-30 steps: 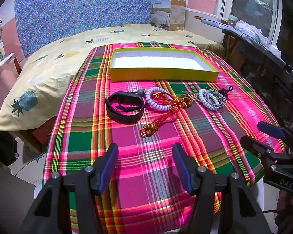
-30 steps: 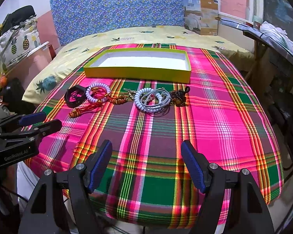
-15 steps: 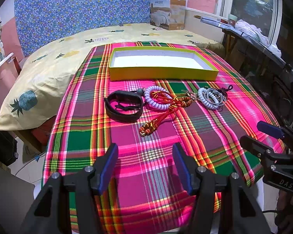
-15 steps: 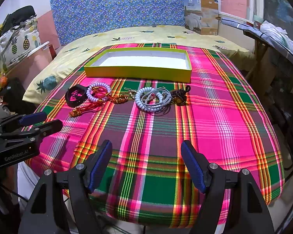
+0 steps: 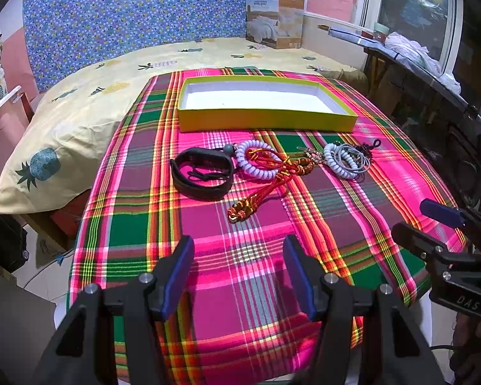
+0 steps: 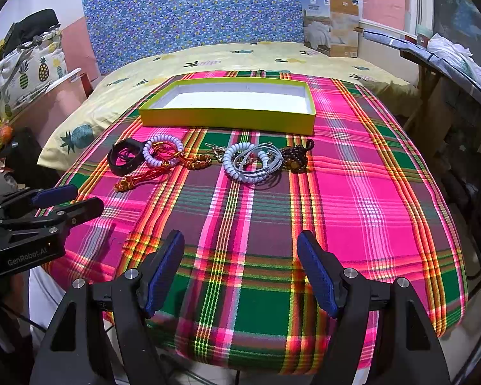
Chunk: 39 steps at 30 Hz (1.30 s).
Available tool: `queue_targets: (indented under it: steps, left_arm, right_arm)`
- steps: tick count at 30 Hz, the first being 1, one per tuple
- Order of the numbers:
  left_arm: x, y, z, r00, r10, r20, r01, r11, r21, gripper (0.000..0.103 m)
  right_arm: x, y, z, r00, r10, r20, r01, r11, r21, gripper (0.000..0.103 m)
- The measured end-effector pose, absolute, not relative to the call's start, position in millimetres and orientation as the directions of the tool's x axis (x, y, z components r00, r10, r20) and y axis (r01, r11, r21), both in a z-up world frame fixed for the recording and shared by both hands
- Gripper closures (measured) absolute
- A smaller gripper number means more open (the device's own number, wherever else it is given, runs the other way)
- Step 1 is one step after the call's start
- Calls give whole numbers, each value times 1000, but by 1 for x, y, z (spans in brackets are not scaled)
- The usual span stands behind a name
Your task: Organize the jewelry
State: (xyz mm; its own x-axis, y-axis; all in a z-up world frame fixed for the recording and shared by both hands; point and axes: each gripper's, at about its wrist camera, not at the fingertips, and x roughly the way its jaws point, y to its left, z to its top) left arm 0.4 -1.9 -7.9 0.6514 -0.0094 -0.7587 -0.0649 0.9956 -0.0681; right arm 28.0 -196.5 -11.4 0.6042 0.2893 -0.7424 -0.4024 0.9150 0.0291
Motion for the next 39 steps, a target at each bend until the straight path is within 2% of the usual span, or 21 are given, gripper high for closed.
queue_targets:
  steps: [16, 32, 39]
  left_arm:
    - [3, 8, -9, 644, -48, -763, -73, 990, -124, 43]
    - [29, 4, -14, 661, -65, -747, -5, 996, -91, 44]
    - [50, -6, -23, 655, -69, -753, 54, 998, -44, 61]
  right_arm:
    - [29, -197, -11, 603, 290, -743, -403, 915, 30, 30]
    - [52, -200, -15, 597, 309, -740, -397, 916, 62, 30]
    - [88, -213, -16, 597, 317, -737, -374, 923, 93, 31]
